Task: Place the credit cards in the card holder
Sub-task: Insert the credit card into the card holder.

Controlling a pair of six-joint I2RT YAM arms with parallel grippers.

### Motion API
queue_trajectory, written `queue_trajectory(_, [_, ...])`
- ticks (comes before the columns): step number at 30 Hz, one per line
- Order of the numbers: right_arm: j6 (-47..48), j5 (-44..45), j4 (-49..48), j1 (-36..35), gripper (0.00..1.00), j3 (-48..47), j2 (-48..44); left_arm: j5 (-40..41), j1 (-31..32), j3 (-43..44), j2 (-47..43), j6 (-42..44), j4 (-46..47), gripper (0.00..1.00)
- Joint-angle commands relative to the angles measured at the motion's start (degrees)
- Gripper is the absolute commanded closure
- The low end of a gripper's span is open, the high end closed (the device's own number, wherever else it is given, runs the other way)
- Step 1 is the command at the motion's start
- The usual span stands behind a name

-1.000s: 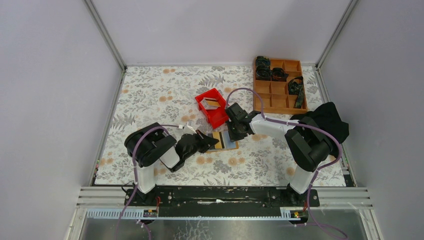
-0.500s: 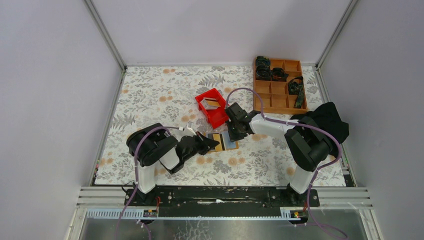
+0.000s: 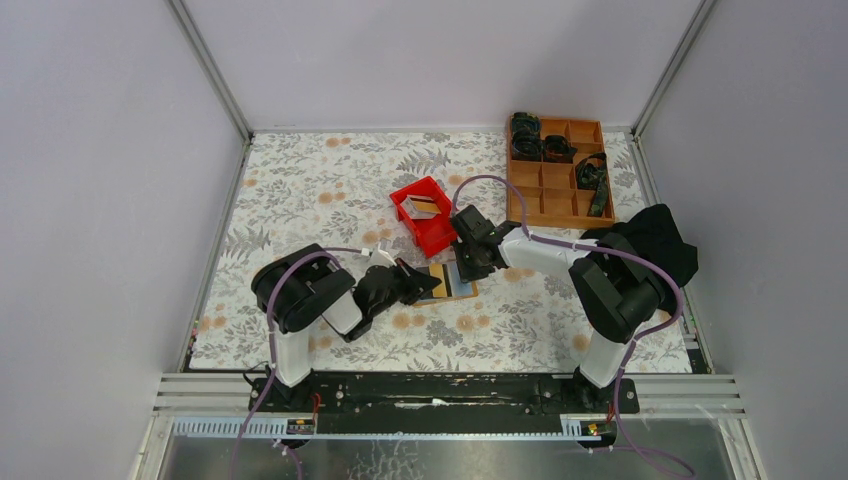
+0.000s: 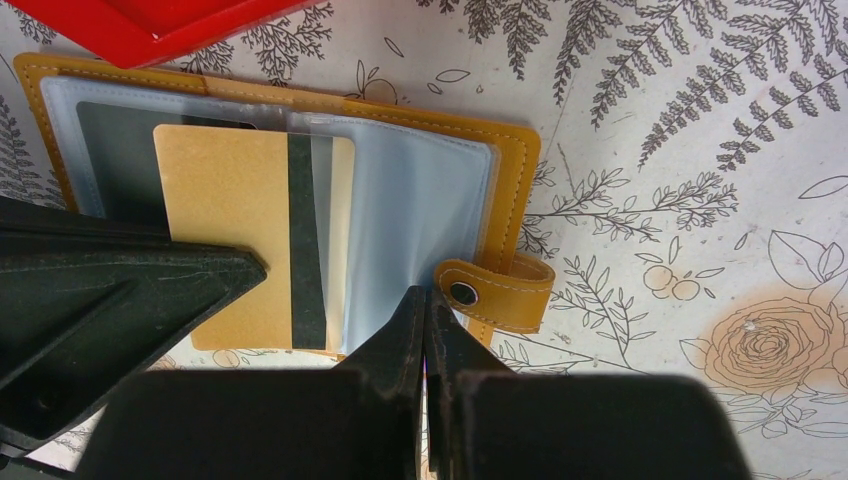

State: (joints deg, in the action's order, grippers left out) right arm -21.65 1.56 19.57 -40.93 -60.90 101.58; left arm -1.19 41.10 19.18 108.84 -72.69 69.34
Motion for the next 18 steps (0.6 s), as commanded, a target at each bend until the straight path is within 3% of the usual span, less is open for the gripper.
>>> queue_trajectory(1, [0.71,1.52,0.87,-0.44,1.0,0.42,2.58,1.83,-0.58,0.18,0.16,2.82,-5.75,1.0])
queue_trajectory(9, [0.51,2.41,1.43,-0.47,0.99,0.5,1.71,3.1,-0.49,-1.36,1.21,1.31,-3.49,1.0])
queue_trajectory(18, [0.58,5.65,3.56,-0.46,0.8,-0.85,-1.54,4.27,-0.31,-1.63,2.08,0.66,-2.64,1.0])
